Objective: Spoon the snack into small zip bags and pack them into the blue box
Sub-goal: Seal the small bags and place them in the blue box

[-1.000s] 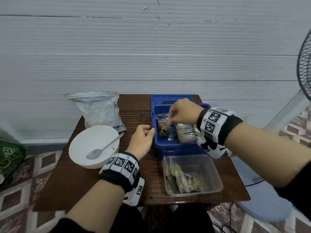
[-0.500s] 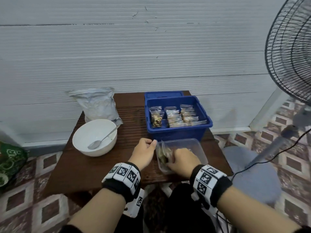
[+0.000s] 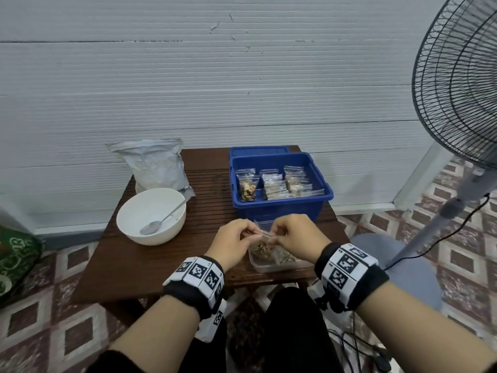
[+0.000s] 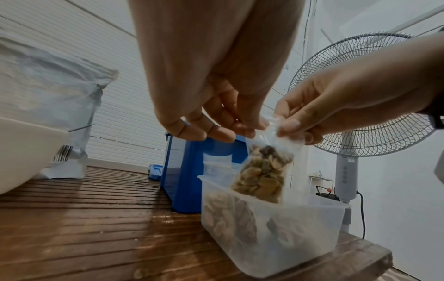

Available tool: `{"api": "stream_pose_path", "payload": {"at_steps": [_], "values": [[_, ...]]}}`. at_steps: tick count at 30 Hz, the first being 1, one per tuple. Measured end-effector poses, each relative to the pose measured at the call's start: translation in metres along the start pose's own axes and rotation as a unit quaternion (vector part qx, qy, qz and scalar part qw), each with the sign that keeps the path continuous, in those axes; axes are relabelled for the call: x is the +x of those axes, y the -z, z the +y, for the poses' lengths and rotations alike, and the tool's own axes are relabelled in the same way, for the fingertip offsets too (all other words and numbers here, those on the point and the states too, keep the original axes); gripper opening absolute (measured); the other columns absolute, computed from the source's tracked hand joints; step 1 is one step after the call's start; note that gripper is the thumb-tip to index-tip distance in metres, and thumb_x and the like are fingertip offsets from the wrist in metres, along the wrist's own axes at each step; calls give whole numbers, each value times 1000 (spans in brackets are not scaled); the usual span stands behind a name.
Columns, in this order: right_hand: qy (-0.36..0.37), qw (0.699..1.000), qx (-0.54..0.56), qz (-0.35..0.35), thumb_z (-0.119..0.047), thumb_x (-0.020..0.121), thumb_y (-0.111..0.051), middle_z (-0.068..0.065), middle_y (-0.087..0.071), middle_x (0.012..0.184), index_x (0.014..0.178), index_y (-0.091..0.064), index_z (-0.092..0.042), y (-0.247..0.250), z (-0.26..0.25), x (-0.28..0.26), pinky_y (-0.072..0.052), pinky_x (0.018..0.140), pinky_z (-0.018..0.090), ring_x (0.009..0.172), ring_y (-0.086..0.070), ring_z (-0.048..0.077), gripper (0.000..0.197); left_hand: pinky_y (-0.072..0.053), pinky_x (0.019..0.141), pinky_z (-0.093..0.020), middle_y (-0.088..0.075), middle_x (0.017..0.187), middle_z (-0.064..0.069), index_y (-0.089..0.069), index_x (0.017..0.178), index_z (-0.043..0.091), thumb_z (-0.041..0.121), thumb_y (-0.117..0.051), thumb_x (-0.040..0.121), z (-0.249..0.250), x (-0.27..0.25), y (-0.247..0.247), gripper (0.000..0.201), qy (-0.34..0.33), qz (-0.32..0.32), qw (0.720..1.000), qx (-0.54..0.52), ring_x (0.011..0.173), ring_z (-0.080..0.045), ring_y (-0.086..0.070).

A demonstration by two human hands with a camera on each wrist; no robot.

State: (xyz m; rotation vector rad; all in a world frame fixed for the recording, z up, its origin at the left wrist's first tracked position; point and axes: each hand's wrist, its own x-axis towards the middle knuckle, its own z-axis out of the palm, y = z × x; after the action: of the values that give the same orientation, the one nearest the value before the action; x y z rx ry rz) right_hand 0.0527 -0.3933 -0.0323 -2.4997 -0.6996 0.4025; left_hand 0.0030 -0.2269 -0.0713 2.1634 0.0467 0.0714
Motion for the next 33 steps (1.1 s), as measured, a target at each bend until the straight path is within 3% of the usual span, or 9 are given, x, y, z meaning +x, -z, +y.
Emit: {"api": "stream_pose_path", "payload": {"at_steps": [4,7,11,14,21,26,29,31,33], "values": [[-17,999,39,14,-16,83,-72,-5,-68,80,78,-70,-22,5,6,1,-49,78,23,79,-61,7,8,-37,74,-2,-64,85,14,-67,84,22,14,-69,88,-1,1,2,9,-12,6,1000,-4,83,4,-57],[-10,998,59,21,-5,83,-68,-10,-65,74,78,-67,-24,6,8,2,-49,76,20,71,-58,-1,20,-38,74,-6,-66,84,12,-67,80,22,16,-70,87,-2,1,3,9,-17,9,1000,3,83,2,-58],[2,998,65,23,3,83,-61,-8,-60,70,82,-62,-24,2,8,4,-52,76,23,71,-59,6,27,-38,72,-3,-66,81,11,-68,75,20,15,-73,85,1,1,3,12,-7,21,1000,1,80,2,-58],[2,997,73,15,5,84,-57,-9,-60,72,88,-63,-22,2,9,7,-50,75,19,70,-56,3,27,-42,74,-5,-71,81,12,-72,77,29,21,-75,84,1,-1,6,11,25,20,999,-29,79,6,-61],[-6,996,86,19,-2,85,-62,-11,-61,74,82,-60,-27,5,12,8,-50,81,23,74,-58,2,25,-40,71,-5,-69,86,15,-73,86,27,25,-69,89,1,-2,13,5,47,-4,999,-15,78,13,-58],[3,997,77,22,0,86,-57,-8,-58,77,81,-59,-23,2,9,7,-43,71,16,72,-55,4,23,-39,68,-1,-68,87,10,-71,87,23,26,-67,90,2,-1,9,6,41,10,999,31,78,7,-57],[29,998,52,18,-17,86,-65,-14,-55,74,87,-65,-17,1,4,6,-38,63,15,67,-50,-3,1,-39,67,-1,-70,85,9,-72,86,23,24,-68,89,4,-1,8,5,33,27,999,26,78,6,-58],[33,998,40,22,-31,84,-70,-13,-55,72,81,-66,-18,0,4,6,-36,59,11,66,-50,-2,14,-40,68,-1,-70,82,11,-73,84,24,22,-71,87,5,-1,9,4,30,29,999,16,78,7,-59],[35,998,49,32,-32,83,-71,-11,-56,70,70,-61,-21,-1,4,7,-36,57,8,64,-49,-1,20,-41,69,-2,-69,80,13,-72,82,24,21,-72,85,6,-1,10,5,32,23,999,14,77,8,-59]]}}
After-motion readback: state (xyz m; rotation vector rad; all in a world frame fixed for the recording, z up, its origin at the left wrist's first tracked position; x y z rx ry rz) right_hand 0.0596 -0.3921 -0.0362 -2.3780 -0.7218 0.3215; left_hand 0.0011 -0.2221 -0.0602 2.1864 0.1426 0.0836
